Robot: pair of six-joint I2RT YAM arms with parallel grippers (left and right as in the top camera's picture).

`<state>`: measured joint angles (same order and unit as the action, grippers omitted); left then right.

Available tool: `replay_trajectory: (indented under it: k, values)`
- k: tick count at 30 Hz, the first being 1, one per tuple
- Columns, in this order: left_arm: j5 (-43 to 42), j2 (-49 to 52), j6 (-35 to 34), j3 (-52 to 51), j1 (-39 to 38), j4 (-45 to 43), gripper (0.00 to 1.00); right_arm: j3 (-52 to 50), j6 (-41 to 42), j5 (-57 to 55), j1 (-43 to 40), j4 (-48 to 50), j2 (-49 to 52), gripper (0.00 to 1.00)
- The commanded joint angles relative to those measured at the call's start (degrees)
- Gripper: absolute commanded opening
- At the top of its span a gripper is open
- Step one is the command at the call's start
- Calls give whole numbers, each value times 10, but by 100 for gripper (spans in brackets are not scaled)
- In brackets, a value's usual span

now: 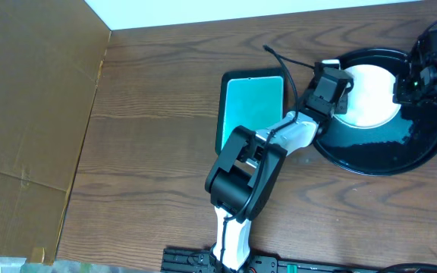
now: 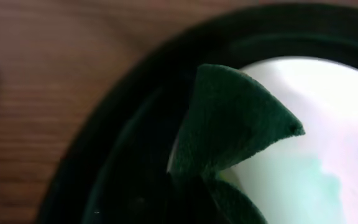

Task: Clean dirty plates on tray and stack at the side

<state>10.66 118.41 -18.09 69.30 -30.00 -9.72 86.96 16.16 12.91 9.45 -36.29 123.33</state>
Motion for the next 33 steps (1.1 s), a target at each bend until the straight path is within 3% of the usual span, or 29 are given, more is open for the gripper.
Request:
replay_trajectory:
  k: [1, 2, 4, 7, 10, 17, 27, 33]
  values:
    - [142, -3, 35, -9, 22, -21, 7, -5, 5, -10, 10, -9, 26, 1]
    - [118, -12, 34, -9, 21, -28, 7, -5, 5, -10, 10, -9, 26, 1]
    - [-13, -33, 13, -9, 20, -50, 7, -5, 5, -10, 10, -9, 26, 1]
    - [-187, -33, -61, -9, 20, -92, 7, -5, 5, -10, 10, -8, 26, 1]
    - [-250, -22, -121, -9, 12, -110, 7, -5, 5, -10, 10, -6, 26, 1]
    - [-214, 17, -96, -9, -6, -109, 7, -5, 5, -10, 10, -4, 26, 1]
    - [22, 30, 42, -9, 34, -47, 8, -5, 5, -10, 10, -5, 26, 1]
    - [35, -32, 41, -9, 46, -23, 7, -5, 5, -10, 10, -6, 26, 1]
